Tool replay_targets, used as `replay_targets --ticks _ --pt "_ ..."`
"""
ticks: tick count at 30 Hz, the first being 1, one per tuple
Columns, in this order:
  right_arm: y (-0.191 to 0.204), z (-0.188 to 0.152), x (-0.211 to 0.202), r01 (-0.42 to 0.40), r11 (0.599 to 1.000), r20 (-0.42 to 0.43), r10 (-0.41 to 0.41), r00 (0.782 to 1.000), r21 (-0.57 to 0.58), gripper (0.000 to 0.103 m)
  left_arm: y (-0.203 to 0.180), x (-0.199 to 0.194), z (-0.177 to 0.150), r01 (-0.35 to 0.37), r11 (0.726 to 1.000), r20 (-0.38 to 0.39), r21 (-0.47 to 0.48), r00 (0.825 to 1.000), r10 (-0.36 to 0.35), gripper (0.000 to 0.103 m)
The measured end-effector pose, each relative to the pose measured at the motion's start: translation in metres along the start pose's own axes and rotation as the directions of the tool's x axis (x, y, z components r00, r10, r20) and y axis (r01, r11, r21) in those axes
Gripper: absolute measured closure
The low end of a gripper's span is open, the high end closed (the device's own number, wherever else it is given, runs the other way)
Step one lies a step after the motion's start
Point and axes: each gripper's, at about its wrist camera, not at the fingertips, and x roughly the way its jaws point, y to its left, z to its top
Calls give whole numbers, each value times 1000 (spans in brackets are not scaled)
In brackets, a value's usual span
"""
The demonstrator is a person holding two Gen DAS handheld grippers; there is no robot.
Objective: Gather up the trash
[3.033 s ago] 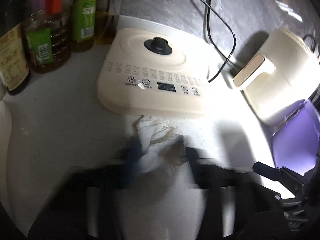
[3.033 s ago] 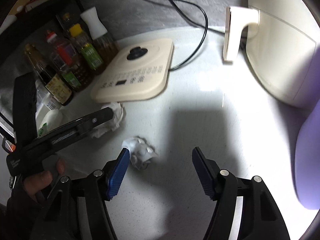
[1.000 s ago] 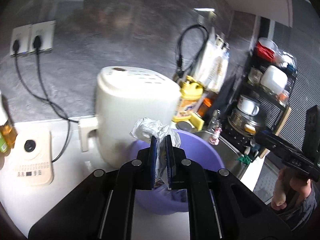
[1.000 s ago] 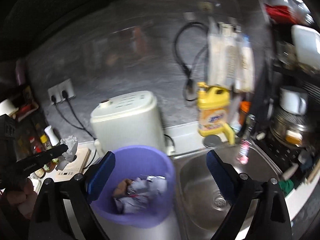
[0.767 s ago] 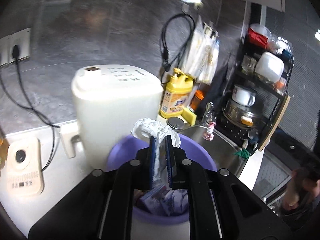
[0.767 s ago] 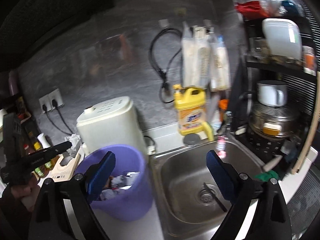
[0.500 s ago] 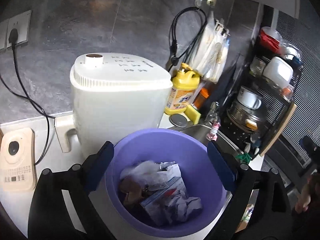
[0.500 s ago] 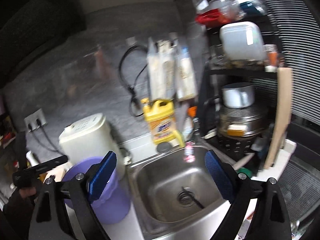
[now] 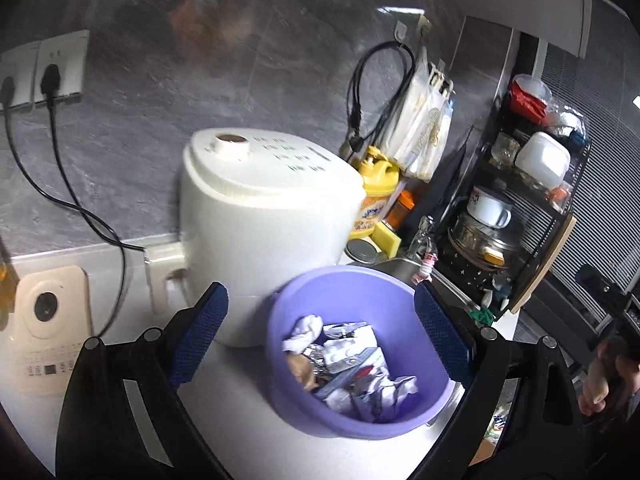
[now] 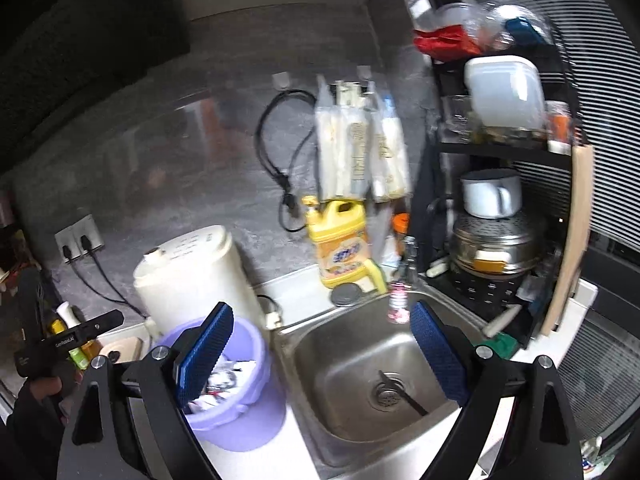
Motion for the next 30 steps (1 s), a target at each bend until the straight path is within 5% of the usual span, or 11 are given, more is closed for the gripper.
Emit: replay_targets --ticks 19,30 --pt "128 -23 13 -220 974 -103 223 969 45 7 59 -111 -6 -106 994 46 11 993 106 6" --pt "197 -66 26 -206 978 -208 208 956 29 7 92 -156 -23 -185 982 29 29 982 184 6"
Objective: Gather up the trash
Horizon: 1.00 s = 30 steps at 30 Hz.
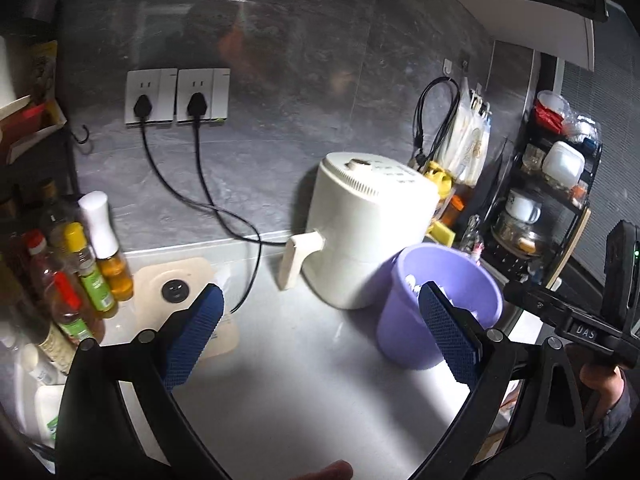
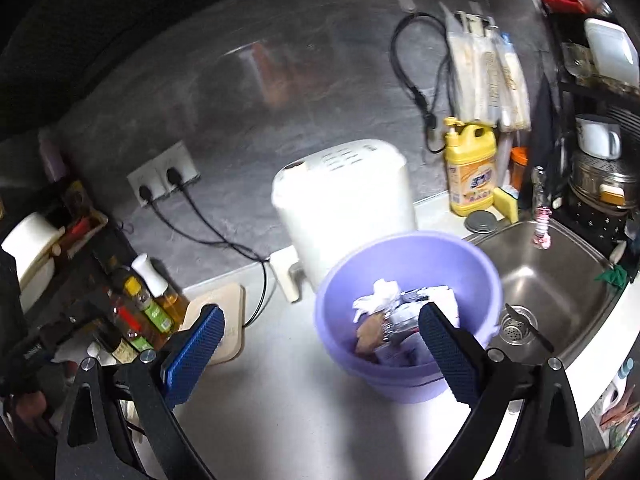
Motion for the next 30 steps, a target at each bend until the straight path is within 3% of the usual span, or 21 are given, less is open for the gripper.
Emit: replay_targets --ticks 11,30 --pt "29 -20 11 -22 999 -7 22 1000 -35 7 15 -12 -16 -11 1000 -8 -8 1000 11 6" --pt "7 -26 -1 2 999 -13 -3 1000 -55 7 -7 -2 -27 28 1000 10 13 1000 -28 6"
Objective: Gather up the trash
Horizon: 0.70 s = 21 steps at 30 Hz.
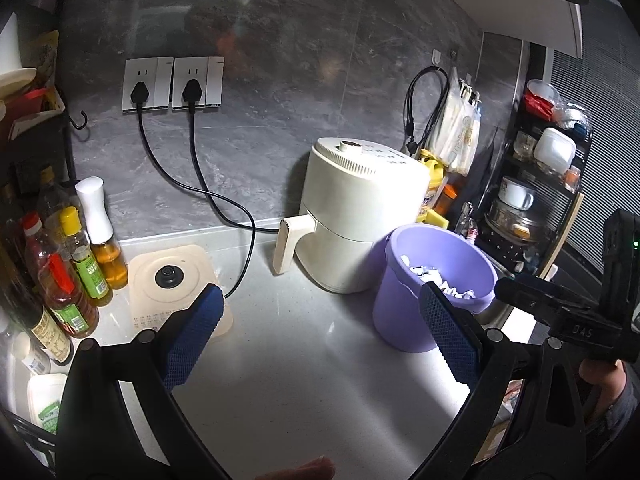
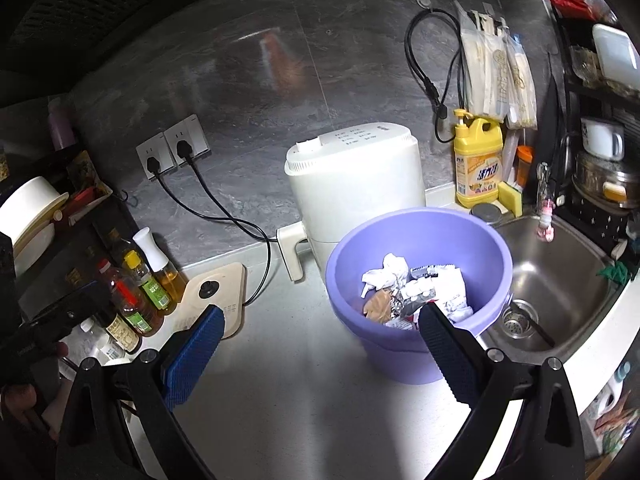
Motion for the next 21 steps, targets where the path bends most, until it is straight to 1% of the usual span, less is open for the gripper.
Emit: replay_targets --ticks 3,6,8,12,14,15,17,21 --pt "0 2 -3 -1 1000 -4 1 1000 -18 7 1 1 -1 -5 1000 4 -18 1000 5 6" --pt "-1 4 -4 11 999 4 -11 1000 -34 7 1 2 -2 -25 999 5 -38 1000 25 6" --pt "-2 4 -2 13 998 5 -13 1000 -57 7 -1 4 -4 -53 998 9 -33 999 54 6" --pt "-9 5 4 -17 997 -11 16 1000 -77 7 0 5 -5 -102 992 15 -70 995 103 6" --pt "-10 8 8 -31 996 -32 29 999 -85 7 0 5 -6 -111 989 15 -95 993 113 6" --pt "-11 9 7 -47 995 -32 44 999 -92 8 0 3 -6 -123 987 22 -99 992 126 6" --pt "-11 11 6 -52 992 -28 49 998 -119 8 -1 1 -7 -134 986 29 -102 990 138 6" --pt "-15 14 8 -70 989 -34 66 997 -129 8 -3 -3 -10 -149 982 40 -112 987 154 6"
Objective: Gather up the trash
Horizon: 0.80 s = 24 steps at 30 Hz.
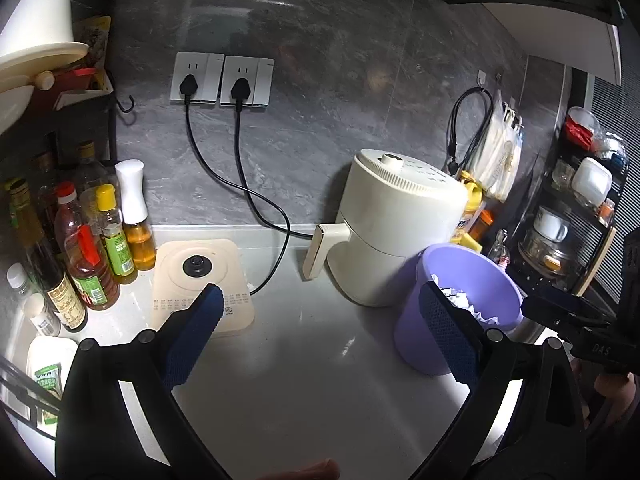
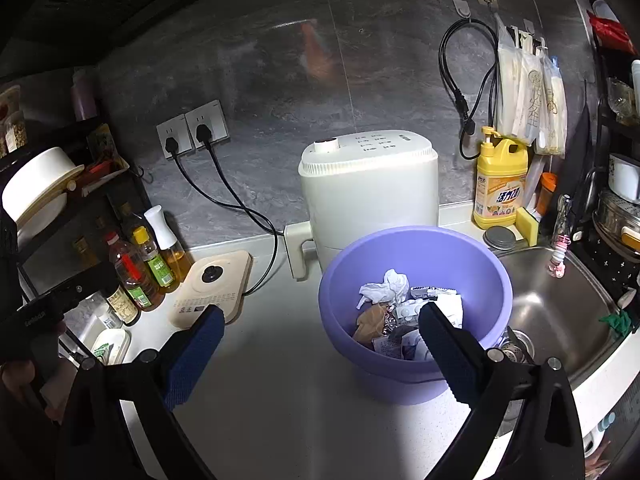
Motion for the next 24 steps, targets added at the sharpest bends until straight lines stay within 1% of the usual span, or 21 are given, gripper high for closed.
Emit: replay_targets --ticks 5,15,24 --pt "1 -1 -3 -4 1000 0 4 1000 -19 8 -2 -5 -1 -2 1000 9 14 1000 2 6" --pt "0 -6 -12 19 1000 15 -20 1000 15 8 -2 -9 -7 2 999 -8 44 1000 -2 6" --pt "5 -15 -21 49 998 36 -51 998 42 8 -8 -14 -11 13 996 2 87 1000 -13 6"
